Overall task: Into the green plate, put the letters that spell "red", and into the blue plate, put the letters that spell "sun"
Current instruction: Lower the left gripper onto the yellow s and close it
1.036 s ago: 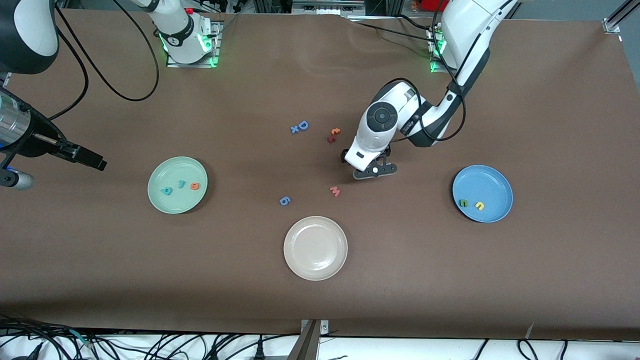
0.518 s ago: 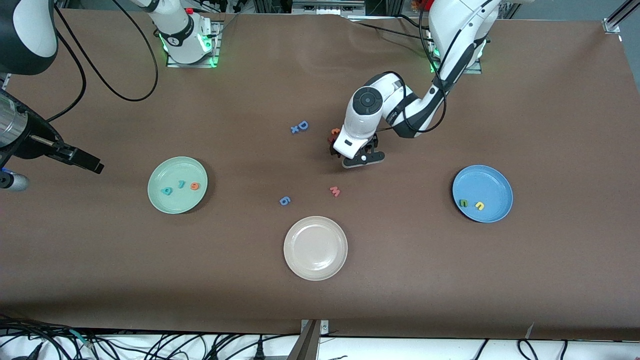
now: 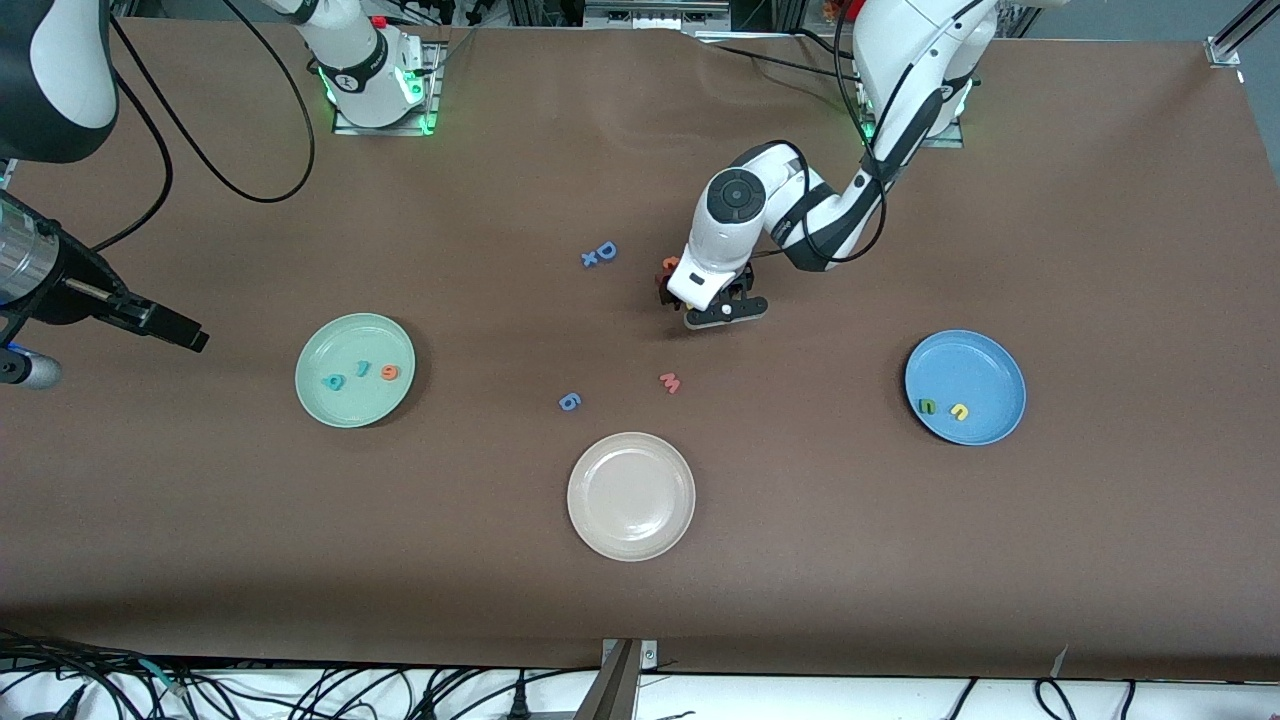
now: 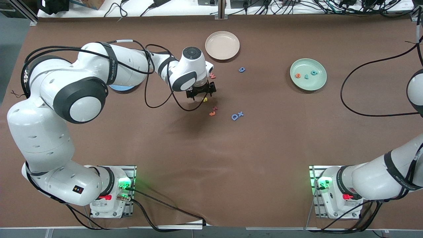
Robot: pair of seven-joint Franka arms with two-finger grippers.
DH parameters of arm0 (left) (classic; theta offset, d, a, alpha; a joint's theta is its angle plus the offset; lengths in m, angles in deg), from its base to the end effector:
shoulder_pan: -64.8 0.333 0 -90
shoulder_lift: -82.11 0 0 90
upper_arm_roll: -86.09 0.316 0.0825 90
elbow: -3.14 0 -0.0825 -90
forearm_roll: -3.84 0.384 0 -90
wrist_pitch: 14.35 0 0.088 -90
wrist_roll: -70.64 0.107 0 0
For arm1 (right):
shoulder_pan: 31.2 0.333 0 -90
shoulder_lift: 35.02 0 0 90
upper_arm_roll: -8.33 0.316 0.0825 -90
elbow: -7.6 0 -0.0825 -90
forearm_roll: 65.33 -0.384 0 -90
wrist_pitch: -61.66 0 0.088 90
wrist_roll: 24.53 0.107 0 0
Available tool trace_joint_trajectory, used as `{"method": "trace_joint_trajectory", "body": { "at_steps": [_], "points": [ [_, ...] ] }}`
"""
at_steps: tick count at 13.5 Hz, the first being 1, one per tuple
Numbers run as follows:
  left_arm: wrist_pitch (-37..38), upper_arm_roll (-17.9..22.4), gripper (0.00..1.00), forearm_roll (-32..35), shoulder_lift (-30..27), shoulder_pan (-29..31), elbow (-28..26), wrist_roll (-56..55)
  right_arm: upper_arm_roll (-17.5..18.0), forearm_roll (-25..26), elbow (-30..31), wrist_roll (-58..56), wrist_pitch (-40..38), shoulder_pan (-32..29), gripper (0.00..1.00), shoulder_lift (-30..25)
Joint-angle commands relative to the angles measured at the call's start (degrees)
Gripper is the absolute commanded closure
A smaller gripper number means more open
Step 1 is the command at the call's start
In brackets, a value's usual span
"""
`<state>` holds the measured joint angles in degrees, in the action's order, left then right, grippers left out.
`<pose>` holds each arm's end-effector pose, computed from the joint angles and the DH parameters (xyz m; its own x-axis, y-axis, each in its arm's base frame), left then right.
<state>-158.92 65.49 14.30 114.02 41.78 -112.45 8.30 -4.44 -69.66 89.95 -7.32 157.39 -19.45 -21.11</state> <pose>0.4355 -0.4136 0.1870 0.9722 0.2222 -0.0739 0.2253 -0.9736 0.0370 0.6327 0.0120 0.5555 0.9493 -0.3141 -0.0097 -0.3142 -0.9491 -0.0200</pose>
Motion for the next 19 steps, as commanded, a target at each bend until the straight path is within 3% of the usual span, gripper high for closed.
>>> {"method": "trace_joint_trajectory", "body": {
  "at_steps": [1,3,7,10,15,19],
  "points": [
    [-1.7,0.4,0.04,7.2,1.8,-0.9,0.2,-6.0,6.3,0.8,1.0,-0.8,0.4,-6.2,0.01,-1.3],
    [-1.7,0.3,0.04,10.7,2.7,-1.0,0.8,-10.1,6.3,0.8,1.8,-1.1,0.5,-6.3,0.01,-1.6],
    [-1.9,0.3,0.07,10.8,2.7,-0.6,0.9,-10.7,6.7,0.9,3.1,-4.2,0.5,-8.0,0.01,-3.1],
    [-1.9,0.2,0.18,10.6,2.6,-0.7,0.9,-11.3,6.6,0.9,3.1,-4.2,0.9,-8.0,0.01,-2.9],
    [-1.9,0.2,0.48,10.7,2.6,-1.2,1.3,-12.9,6.5,1.0,3.1,-4.2,0.8,-8.0,0.00,-2.8],
    [-1.9,0.0,0.55,10.8,2.6,-1.2,1.3,-14.1,6.1,1.0,2.9,-4.0,-0.4,-8.0,0.00,-4.7]
  ]
}}
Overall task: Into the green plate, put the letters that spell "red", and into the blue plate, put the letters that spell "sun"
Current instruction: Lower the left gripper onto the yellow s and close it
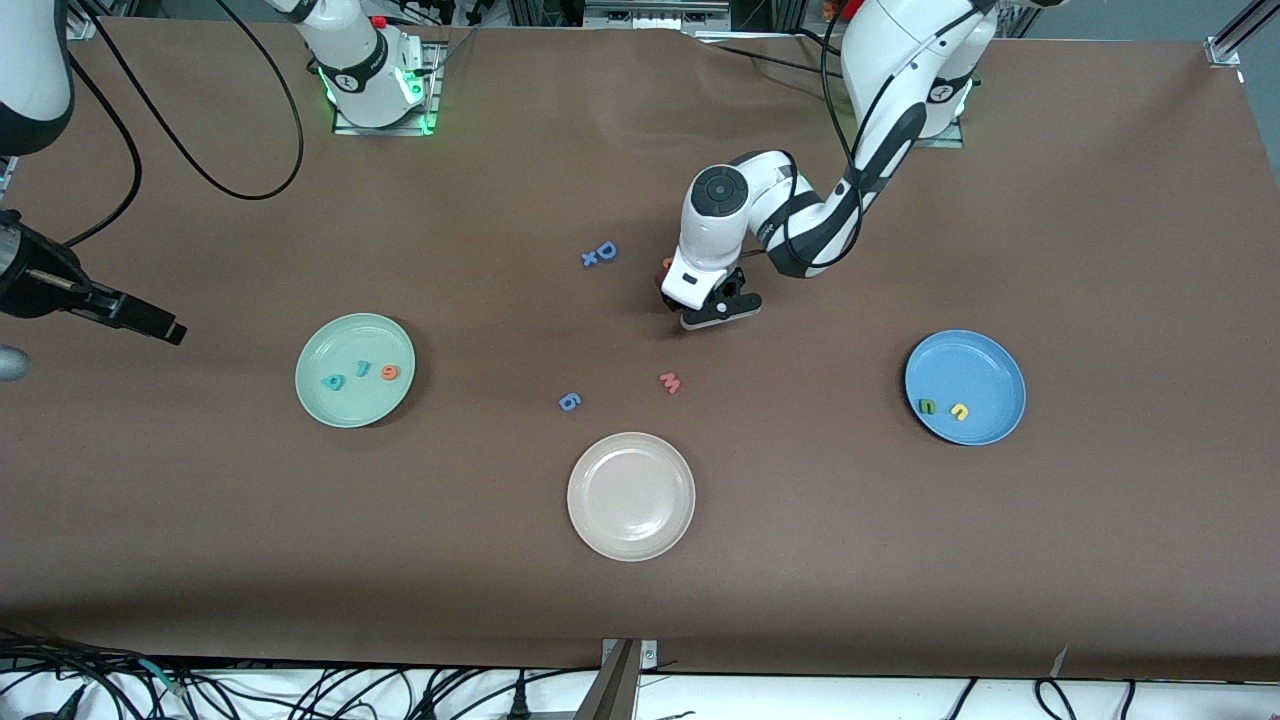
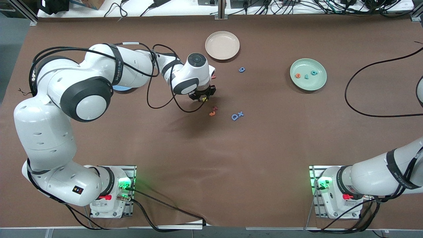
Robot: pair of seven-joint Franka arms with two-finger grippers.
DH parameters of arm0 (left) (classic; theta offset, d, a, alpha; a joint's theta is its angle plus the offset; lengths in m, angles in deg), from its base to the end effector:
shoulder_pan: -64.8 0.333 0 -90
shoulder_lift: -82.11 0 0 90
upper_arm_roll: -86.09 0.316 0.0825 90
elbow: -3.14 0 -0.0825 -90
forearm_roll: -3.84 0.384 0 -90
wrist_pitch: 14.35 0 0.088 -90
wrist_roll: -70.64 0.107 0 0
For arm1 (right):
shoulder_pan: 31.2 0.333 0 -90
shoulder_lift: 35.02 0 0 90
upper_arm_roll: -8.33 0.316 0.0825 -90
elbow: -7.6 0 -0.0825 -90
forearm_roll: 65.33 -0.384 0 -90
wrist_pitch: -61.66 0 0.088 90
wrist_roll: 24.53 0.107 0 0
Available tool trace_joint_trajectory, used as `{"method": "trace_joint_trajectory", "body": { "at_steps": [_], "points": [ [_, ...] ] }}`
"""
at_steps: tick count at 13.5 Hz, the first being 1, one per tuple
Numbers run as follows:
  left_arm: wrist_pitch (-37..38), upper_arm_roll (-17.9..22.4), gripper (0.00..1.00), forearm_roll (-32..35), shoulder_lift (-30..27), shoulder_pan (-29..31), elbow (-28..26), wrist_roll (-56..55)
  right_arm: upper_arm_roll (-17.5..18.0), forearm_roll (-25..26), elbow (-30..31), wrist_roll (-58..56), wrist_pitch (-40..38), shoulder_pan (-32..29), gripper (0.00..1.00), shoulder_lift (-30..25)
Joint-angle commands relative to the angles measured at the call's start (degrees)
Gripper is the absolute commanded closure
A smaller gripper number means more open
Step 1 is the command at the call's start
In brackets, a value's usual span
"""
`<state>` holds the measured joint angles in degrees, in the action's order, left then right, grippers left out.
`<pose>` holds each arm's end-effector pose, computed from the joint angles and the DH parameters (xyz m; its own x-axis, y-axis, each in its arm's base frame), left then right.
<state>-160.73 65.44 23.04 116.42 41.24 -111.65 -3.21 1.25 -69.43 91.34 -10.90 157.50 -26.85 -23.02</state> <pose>0.4307 -0.4220 0.1714 0.9567 0.2911 -0.0096 0.2912 -0.9565 0.0167 0.6245 -0.0152 0.5627 0.9583 -0.2858 -0.0076 -0.2858 -0.9572 -0.0450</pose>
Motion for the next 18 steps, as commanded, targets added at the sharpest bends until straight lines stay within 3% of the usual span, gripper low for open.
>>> {"method": "trace_joint_trajectory", "body": {
  "at_steps": [1,18],
  "points": [
    [-0.1,0.1,0.55,2.1,0.2,-0.6,0.5,-2.7,0.4,0.8,1.5,-0.4,-2.1,-0.6,0.00,-3.0],
    [-0.1,0.3,0.61,2.2,0.4,-1.8,1.0,-3.2,1.0,0.8,0.9,0.3,-1.3,-0.1,0.00,-6.3]
  ]
}}
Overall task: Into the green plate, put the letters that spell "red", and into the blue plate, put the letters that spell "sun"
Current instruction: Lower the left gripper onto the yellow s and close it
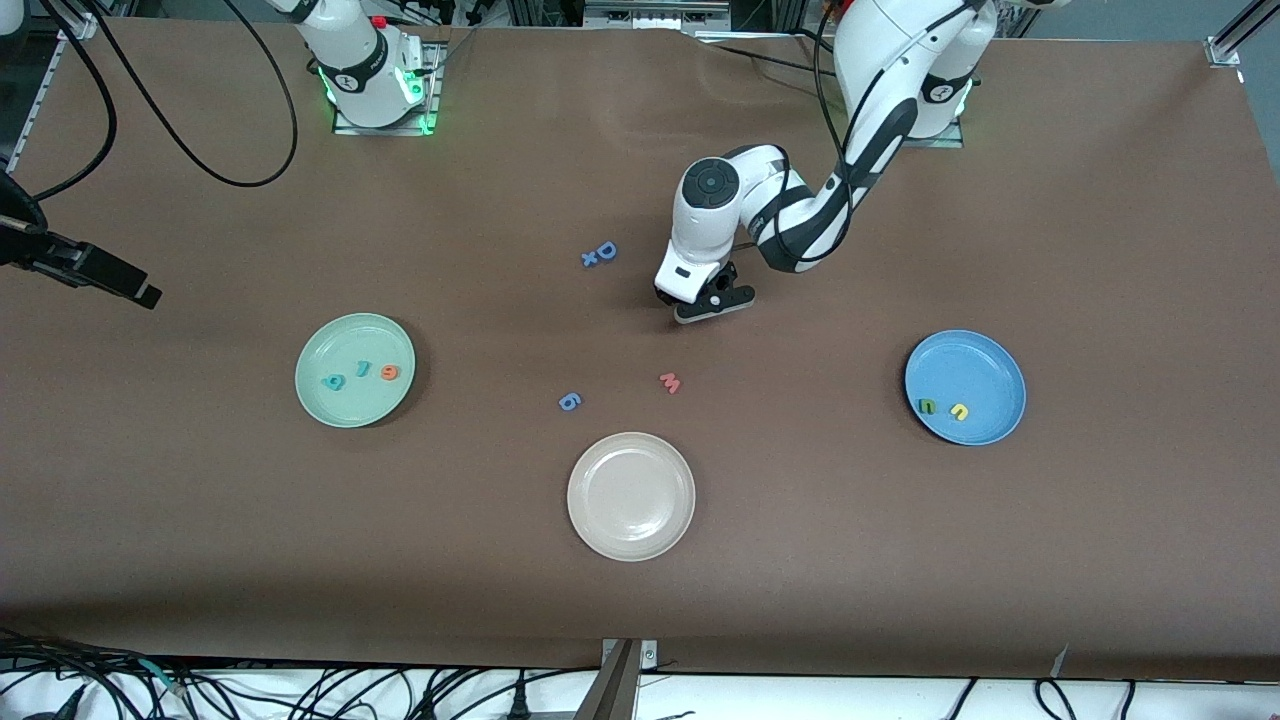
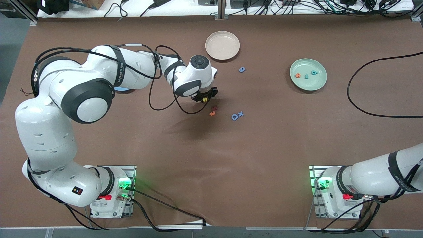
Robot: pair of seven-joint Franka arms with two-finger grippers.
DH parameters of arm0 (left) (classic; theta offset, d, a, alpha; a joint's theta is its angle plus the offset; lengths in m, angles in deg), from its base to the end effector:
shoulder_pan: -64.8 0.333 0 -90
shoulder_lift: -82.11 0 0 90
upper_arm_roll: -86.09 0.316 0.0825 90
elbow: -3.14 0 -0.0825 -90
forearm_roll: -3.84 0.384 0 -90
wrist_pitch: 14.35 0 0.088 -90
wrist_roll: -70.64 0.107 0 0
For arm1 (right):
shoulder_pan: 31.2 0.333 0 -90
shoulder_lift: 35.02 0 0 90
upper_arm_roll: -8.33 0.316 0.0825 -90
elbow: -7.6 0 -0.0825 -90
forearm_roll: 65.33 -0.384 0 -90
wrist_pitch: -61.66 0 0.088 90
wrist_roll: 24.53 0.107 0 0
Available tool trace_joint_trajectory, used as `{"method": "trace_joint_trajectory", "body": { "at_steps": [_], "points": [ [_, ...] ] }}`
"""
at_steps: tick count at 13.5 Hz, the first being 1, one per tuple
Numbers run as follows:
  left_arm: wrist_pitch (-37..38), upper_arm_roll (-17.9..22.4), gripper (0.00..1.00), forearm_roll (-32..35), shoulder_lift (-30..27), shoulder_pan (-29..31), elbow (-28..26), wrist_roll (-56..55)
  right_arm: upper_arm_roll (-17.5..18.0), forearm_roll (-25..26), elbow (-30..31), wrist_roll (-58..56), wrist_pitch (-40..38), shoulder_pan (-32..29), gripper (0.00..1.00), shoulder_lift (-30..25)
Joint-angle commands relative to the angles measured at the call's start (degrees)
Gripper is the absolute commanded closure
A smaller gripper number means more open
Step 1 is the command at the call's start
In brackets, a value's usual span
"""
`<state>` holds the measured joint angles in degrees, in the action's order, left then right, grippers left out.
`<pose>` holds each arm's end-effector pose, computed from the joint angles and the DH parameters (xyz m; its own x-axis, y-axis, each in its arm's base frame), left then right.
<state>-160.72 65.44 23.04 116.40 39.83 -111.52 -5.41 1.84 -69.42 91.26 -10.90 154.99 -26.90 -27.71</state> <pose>0.4209 -0.4329 0.1724 0.9524 0.3046 -0.0089 0.3048 -0.9523 0.0183 0.5995 -0.0111 0.6092 0.9611 -0.2748 0.0273 -0.2726 -0.9599 -0.0652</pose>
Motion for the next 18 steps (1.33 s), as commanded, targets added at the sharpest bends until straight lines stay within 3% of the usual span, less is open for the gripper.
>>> {"method": "trace_joint_trajectory", "body": {
  "at_steps": [1,6,10,13,18],
  "points": [
    [-0.1,0.3,0.62,2.2,0.7,-0.4,0.8,-1.0,0.3,0.8,1.0,0.3,1.8,-0.1,0.00,-1.3],
    [-0.1,0.4,0.78,3.2,0.8,-0.4,0.8,-1.6,-0.8,1.3,1.2,0.2,2.3,-0.3,0.00,-1.9],
    [-0.1,0.4,0.79,3.2,0.8,-0.1,0.8,-1.6,-0.9,1.3,1.2,0.2,1.5,-0.3,0.00,-1.9],
    [-0.1,0.4,0.88,3.2,0.8,0.1,0.7,-1.3,-1.0,1.4,1.2,0.1,1.5,-0.3,0.00,-1.9],
    [1.3,0.5,0.91,3.2,-0.1,1.6,1.6,1.1,-1.1,1.4,1.4,0.2,1.4,-0.3,0.00,-1.9]
  ]
}}
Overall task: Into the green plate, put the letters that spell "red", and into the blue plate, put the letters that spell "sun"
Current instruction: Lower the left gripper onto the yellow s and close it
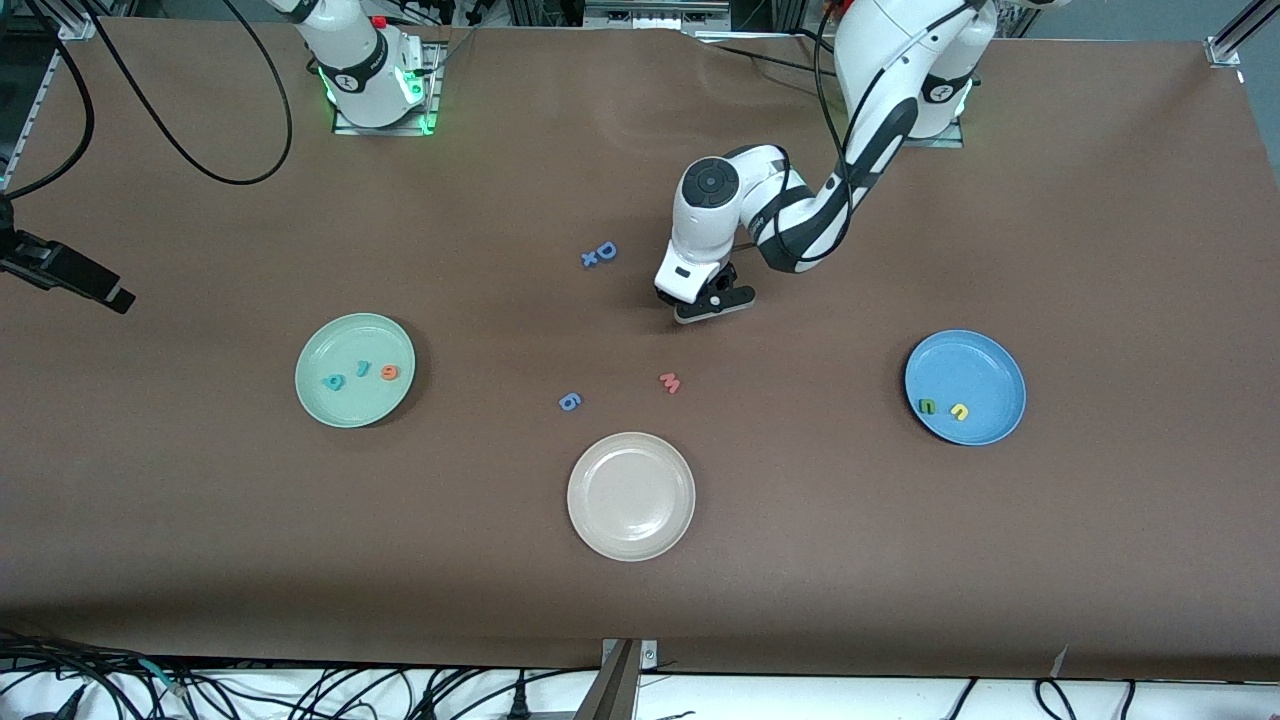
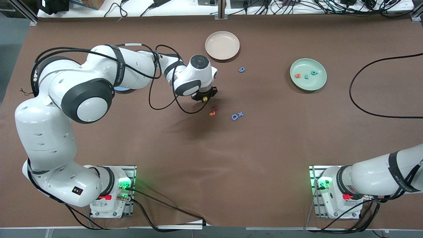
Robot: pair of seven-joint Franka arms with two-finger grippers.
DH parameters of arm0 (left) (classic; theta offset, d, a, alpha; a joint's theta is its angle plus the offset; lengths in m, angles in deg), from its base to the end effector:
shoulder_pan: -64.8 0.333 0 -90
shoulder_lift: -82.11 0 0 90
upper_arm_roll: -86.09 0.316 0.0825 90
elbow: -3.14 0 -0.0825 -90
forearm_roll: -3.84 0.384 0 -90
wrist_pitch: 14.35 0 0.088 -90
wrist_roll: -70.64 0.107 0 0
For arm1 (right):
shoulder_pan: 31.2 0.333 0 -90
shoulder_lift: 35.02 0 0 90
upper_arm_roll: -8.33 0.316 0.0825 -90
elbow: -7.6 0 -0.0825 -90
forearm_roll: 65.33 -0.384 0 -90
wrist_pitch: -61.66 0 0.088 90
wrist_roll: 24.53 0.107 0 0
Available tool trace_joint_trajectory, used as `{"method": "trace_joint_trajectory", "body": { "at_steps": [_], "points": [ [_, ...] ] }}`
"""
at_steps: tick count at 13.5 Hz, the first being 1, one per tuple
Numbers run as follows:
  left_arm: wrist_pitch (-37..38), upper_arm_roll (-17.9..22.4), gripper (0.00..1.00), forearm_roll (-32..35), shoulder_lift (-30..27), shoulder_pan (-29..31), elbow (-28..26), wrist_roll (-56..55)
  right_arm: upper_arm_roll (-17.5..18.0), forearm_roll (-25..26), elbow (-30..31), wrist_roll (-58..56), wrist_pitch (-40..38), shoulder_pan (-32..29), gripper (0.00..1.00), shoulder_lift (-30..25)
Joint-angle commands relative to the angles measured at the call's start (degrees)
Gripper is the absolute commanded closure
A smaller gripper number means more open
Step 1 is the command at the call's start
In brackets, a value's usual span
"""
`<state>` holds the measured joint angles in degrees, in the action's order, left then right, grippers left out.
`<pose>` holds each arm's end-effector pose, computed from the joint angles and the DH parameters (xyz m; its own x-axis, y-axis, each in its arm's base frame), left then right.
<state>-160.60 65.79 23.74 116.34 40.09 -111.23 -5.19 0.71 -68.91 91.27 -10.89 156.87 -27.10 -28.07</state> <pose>0.4269 -0.4293 0.1739 0.9535 0.3015 0.0030 0.3014 -0.9533 0.0171 0.6005 -0.0256 0.6161 0.9522 -0.2979 0.0678 -0.2938 -0.9537 -0.0642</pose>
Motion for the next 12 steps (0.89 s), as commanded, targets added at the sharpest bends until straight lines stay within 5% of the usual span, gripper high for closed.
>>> {"method": "trace_joint_trajectory", "body": {
  "at_steps": [1,12],
  "points": [
    [3.8,0.2,0.91,2.5,-0.7,1.4,2.3,2.3,0.1,0.9,1.3,0.2,-0.4,0.0,0.00,-1.6],
    [18.4,-0.4,0.91,1.2,-5.9,12.6,5.0,28.9,0.1,0.9,1.1,-0.4,-0.1,-0.1,0.00,-1.2]
  ]
}}
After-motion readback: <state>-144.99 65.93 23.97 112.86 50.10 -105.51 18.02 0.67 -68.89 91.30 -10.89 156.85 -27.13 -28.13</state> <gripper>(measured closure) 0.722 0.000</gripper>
